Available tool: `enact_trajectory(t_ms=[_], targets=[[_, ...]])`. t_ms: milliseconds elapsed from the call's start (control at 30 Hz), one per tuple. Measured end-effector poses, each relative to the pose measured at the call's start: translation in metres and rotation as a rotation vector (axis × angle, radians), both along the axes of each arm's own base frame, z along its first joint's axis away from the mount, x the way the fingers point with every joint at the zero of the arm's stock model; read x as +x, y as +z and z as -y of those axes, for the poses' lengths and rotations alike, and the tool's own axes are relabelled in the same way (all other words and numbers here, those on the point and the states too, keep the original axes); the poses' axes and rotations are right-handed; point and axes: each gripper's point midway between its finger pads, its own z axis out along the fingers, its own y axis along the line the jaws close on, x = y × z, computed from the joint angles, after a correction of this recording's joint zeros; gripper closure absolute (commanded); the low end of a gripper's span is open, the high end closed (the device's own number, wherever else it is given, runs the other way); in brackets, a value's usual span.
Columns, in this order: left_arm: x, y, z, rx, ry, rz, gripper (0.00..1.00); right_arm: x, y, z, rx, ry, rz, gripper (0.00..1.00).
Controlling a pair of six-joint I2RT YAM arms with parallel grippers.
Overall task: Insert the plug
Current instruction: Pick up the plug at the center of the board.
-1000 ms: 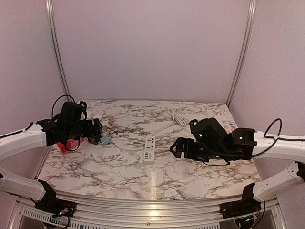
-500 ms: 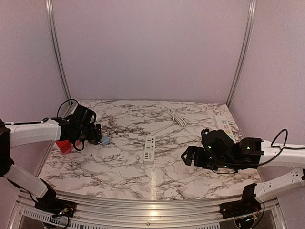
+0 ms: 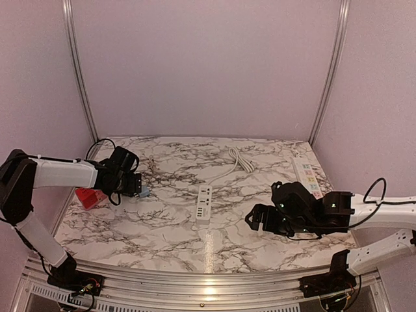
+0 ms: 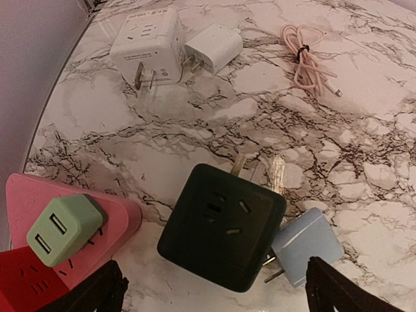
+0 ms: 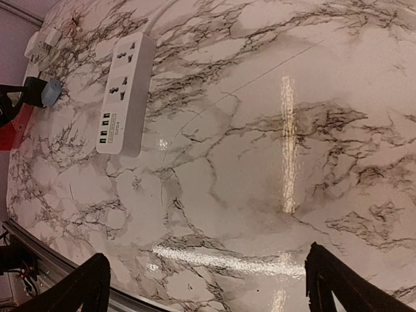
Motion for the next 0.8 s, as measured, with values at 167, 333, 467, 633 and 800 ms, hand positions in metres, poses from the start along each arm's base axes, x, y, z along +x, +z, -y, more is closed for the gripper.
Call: enact_trajectory(t_ms=[167, 333, 467, 633, 800], targets=[[0.011, -0.008, 0.001, -0.007, -0.002, -0.01, 0.04, 0.0, -0.005, -0.002, -0.01, 0.002, -0.009, 0.02], [0.023, -0.015, 0.001, -0.013, 0.001, -0.009, 0.08, 0.0, -0.009, -0.003, -0.02, 0.005, -0.017, 0.02], [0.026, -0.026, 0.0, -0.014, -0.003, -0.03, 0.15, 0.001, -0.014, -0.005, -0.031, 0.007, -0.026, 0.01], [0.029, -0.029, 0.002, -0.027, -0.006, -0.035, 0.32, 0.0, -0.022, -0.006, -0.052, 0.01, -0.042, 0.02], [0.03, -0.029, 0.005, -0.042, -0.02, -0.032, 0.44, 0.0, -0.029, -0.007, -0.067, 0.014, -0.056, 0.02]])
